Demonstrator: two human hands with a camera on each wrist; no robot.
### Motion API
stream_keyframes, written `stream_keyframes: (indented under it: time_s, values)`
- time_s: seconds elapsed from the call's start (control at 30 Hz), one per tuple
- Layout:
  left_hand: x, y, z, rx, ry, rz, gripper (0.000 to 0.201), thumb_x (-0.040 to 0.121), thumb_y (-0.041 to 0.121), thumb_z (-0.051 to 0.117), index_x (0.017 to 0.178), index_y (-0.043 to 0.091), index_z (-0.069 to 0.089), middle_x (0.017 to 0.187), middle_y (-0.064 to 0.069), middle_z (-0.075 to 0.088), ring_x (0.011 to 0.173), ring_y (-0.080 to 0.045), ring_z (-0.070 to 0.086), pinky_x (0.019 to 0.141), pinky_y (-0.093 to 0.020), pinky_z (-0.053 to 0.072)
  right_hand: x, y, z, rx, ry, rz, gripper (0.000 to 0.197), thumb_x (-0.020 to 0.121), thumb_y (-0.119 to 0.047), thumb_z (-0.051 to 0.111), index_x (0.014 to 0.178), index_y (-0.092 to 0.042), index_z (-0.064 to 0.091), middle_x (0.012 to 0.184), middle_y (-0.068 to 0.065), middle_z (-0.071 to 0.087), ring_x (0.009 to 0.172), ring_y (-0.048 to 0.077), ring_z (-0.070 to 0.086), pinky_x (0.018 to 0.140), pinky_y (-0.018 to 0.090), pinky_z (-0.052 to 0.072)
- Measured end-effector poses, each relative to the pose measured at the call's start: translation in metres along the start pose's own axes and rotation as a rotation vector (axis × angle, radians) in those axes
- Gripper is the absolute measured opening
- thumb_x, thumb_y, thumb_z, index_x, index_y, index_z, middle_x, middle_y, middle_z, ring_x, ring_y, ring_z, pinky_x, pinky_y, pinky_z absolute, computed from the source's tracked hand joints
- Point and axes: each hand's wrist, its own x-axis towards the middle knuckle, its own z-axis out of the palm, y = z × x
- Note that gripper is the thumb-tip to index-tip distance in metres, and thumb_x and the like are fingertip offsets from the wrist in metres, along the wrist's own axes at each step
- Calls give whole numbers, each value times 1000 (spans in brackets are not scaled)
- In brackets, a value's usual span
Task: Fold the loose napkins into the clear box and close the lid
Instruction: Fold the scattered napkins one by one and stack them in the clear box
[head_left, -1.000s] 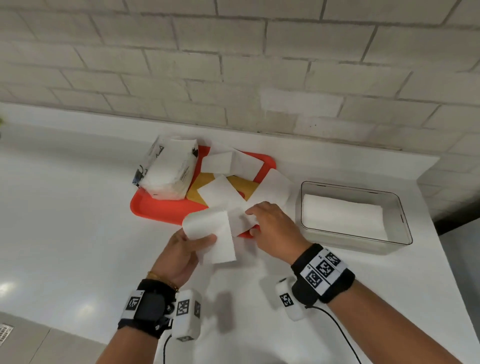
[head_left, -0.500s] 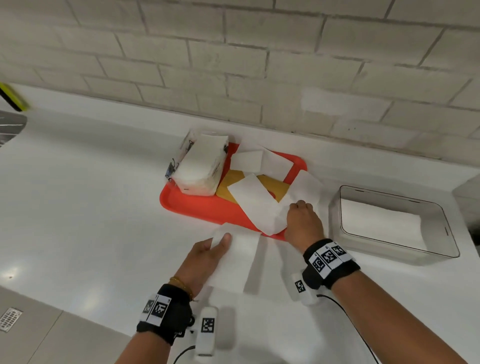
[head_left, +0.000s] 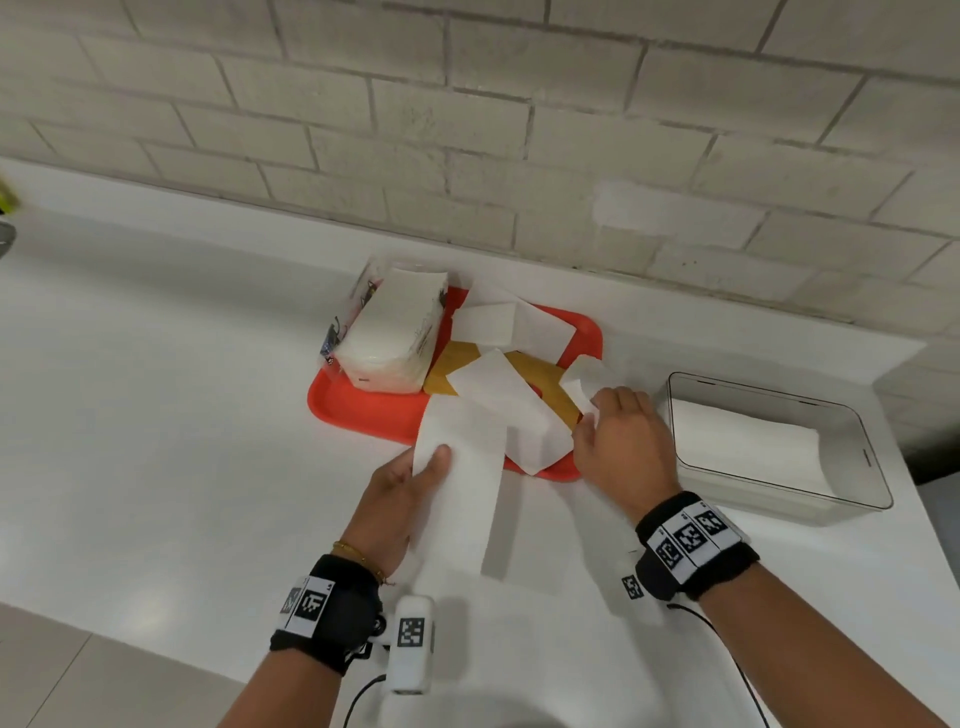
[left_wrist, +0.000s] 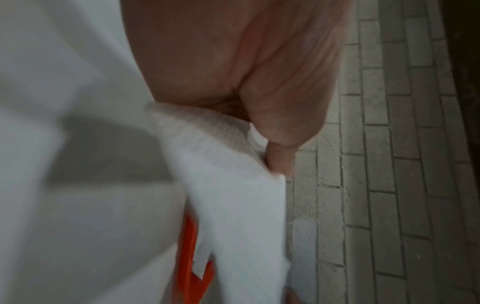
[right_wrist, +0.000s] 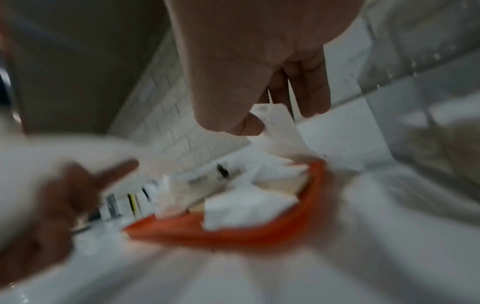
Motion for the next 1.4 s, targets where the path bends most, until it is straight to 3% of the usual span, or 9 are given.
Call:
stream_keyframes:
  time_s: [0.1,0.23,0.33,0.6,0.73,0.93,1.23,1.3,1.4]
  values:
    - [8,5,0,55,133,41,28,101,35,63,119,18,75,115,-5,78,113,-29,73,102,-51,55,-9,-5,-52,78,46,-151,21,91,-21,59,106,-9,67,91,9,71,81,31,65,65,33,49]
    - [20,14,-1,237,128,248,26,106,34,56,121,22,74,118,0,77,115,-21,71,104,-51,54,-23,-17,-132,114,-542,-359,12,103,-37,53,92,-36,49,77,-14,54,72,8,52,64,29,41]
    - [22,23,6,295,-11,291,31,108,35,50,126,19,71,124,-2,75,119,-22,69,106,-51,53,-28,-34,-163,126,-709,-451,5,105,-40,56,103,-38,60,78,-16,53,74,-1,50,68,26,42]
    - [-1,16,28,271,-295,202,19,93,14,67,100,26,80,93,2,77,84,-13,71,73,-36,58,14,-49,-136,252,-535,-398,15,99,-41,66,97,-27,69,99,-14,67,95,8,60,86,31,51]
    - [-8,10,25,148,-260,75,34,74,46,66,104,39,81,106,6,78,101,-20,71,93,-41,56,27,-42,-106,292,-563,-365,13,98,-44,66,94,-33,63,114,-11,58,103,8,55,91,31,45]
    - [-4,2,8,30,-79,-102,20,100,16,58,100,18,78,91,8,80,107,-27,65,99,-42,50,30,-35,-82,439,-710,-315,18,96,-44,69,96,-25,68,102,-18,65,91,3,60,80,25,45]
    - [-4,9,-5,287,-148,0,34,79,42,59,93,18,79,85,12,77,77,-2,67,76,-24,52,42,-38,-62,437,-753,-292,17,91,-44,76,91,-27,72,62,-40,57,61,-13,53,55,8,38]
    - [-2,10,-9,287,-151,-1,29,80,38,61,85,17,80,82,4,77,75,-12,68,76,-36,51,45,-40,-58,407,-766,-325,15,90,-43,77,85,-31,70,68,-32,63,64,-13,56,57,8,39]
    - [-2,11,-13,256,-163,2,43,83,38,69,111,8,79,115,-17,77,108,-33,71,98,-50,50,48,-44,-54,377,-774,-359,14,90,-42,78,84,-33,70,76,-23,63,69,-16,56,59,7,38]
